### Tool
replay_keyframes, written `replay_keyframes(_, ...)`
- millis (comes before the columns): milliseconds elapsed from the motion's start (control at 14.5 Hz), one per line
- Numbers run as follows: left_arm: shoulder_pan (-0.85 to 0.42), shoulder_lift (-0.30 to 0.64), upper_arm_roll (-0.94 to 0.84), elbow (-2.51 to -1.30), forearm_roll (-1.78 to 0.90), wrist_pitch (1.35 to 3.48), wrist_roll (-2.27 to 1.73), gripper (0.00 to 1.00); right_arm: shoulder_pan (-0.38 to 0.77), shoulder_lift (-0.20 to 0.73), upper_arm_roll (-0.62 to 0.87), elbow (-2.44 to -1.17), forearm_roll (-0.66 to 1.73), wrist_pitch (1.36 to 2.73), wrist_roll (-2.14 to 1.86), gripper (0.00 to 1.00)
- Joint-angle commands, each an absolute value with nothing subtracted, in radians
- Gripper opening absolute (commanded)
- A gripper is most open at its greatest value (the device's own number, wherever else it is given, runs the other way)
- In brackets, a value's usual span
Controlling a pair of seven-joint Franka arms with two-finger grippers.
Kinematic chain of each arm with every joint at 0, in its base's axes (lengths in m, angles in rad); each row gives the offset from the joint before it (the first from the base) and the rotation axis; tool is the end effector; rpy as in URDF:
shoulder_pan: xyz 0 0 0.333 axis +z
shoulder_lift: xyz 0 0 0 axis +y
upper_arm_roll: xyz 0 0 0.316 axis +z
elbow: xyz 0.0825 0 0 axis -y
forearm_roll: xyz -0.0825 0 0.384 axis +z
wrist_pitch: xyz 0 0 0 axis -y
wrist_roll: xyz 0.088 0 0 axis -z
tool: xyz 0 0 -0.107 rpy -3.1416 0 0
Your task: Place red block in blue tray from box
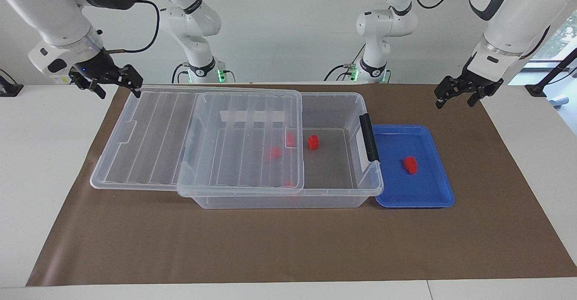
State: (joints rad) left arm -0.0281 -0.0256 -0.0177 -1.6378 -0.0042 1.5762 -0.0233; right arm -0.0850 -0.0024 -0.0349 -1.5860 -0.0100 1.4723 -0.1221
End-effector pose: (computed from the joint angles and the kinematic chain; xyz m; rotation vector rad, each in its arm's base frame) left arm 0.5450 -0.0255 0.6074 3.1384 -0.0351 -0.0567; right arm 0.5383 -0.0660 0.6107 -3.1331 -0.0028 0.1751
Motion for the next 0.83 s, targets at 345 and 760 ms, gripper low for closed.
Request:
replay_keyframes(345, -0.026, -0.058, -0.026, -1.675, -0.025, 1.569, -0.008, 1.0, -0.087, -0.026, -0.031, -1.617, -0.011, 1.499, -0.117, 1.0)
replay_keyframes(760, -0.021, -0.058, -0.026, -1.675, -0.025, 1.577, -0.006, 1.0, -0.087, -0.026, -0.031, -1.617, -0.011, 1.499, -0.115, 1.0)
